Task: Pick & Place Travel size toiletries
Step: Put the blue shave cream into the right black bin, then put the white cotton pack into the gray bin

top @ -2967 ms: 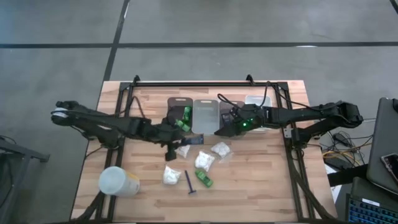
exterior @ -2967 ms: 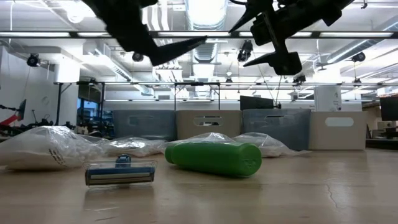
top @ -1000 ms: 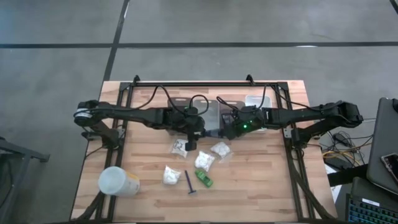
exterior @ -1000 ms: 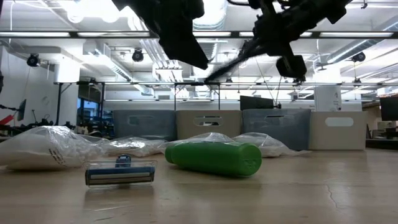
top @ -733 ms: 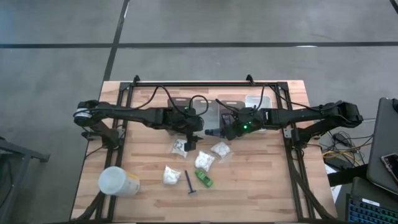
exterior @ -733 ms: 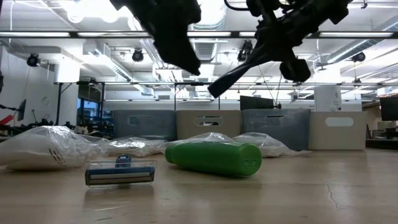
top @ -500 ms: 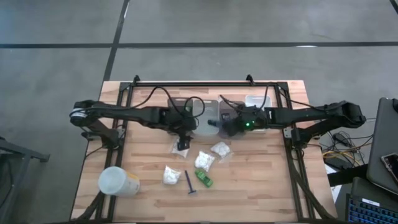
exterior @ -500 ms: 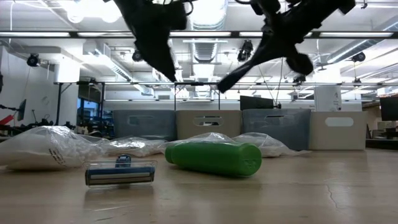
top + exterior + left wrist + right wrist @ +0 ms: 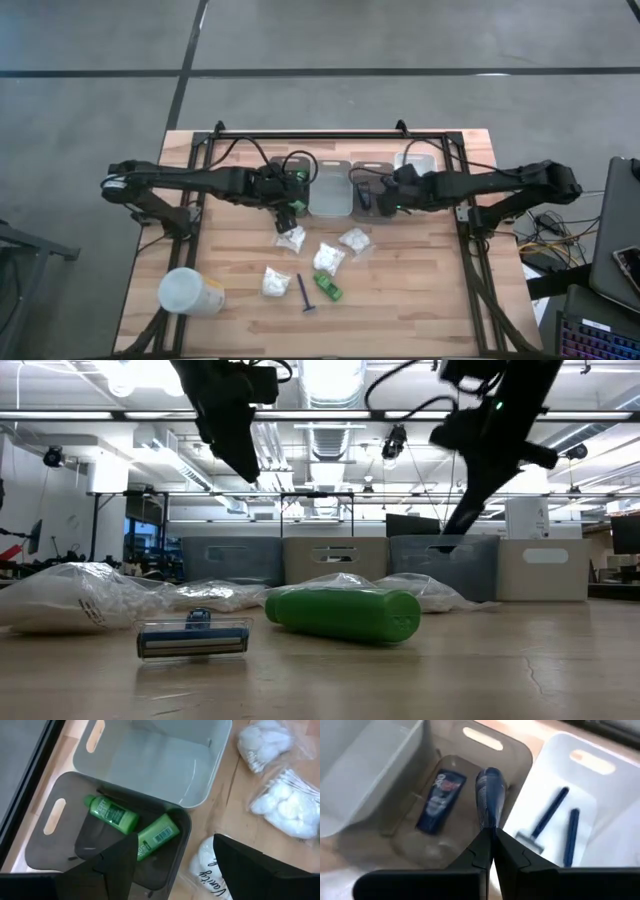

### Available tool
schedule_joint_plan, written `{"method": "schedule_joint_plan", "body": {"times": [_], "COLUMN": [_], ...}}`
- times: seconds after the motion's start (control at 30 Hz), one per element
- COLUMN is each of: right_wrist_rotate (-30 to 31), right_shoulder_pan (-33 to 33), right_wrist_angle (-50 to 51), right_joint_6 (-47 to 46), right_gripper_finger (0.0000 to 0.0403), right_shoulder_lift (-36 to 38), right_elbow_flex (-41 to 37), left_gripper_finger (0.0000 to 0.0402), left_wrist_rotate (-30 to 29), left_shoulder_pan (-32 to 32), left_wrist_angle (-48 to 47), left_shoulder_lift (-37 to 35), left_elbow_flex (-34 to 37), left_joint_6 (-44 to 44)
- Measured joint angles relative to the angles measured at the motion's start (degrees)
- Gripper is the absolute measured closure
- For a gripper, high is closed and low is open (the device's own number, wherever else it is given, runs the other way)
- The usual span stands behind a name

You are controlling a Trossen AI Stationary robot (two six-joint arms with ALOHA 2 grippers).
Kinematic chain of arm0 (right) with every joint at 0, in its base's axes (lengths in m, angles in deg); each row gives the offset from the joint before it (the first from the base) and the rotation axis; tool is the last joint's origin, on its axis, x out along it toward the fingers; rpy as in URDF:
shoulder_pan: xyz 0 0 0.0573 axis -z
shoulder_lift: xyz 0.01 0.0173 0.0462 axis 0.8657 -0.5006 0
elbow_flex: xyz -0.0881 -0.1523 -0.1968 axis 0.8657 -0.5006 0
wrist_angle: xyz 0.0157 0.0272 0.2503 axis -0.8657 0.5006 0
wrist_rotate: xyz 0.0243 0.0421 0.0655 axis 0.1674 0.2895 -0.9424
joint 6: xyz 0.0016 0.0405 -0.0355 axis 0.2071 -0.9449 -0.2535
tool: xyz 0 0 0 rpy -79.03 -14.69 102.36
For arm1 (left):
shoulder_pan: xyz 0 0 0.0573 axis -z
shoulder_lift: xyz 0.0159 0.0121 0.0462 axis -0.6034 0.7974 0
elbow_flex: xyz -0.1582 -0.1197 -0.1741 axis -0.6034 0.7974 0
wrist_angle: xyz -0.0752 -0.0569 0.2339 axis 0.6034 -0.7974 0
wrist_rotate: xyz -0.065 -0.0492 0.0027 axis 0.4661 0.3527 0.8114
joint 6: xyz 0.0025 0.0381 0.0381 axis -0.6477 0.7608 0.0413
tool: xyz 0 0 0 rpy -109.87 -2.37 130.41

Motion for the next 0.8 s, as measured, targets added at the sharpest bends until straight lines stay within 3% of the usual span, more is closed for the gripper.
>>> {"method": "schedule_joint_plan", "body": {"times": [0.2, 0.3, 0.57, 0.8], "right_wrist_rotate": [0.27, -1.48, -7.12, -7.34], "right_shoulder_pan": [3.06, 3.15, 2.97, 1.94], "right_wrist_angle": [-3.55, -3.65, -3.68, -3.83], "right_joint_6": [2.47, 3.86, 5.82, 11.34], "right_gripper_finger": [0.0387, 0.0366, 0.0246, 0.0159], "right_shoulder_lift": [-8.06, -11.14, -12.66, -9.80], "right_elbow_flex": [1.14, 1.95, 4.83, 9.45], "left_gripper_finger": [0.0140, 0.0140, 0.0140, 0.0140], "left_wrist_rotate": [-0.09, -0.09, 6.05, 13.63], "left_shoulder_pan": [0.02, 0.01, 0.12, 2.34], "left_wrist_angle": [-0.37, -0.84, -5.58, -6.03], "left_shoulder_lift": [0.00, -0.04, -0.67, -1.57], "left_elbow_flex": [0.23, 1.24, 4.77, 8.34], "left_joint_6": [-0.02, -0.55, -4.52, -1.28]}}
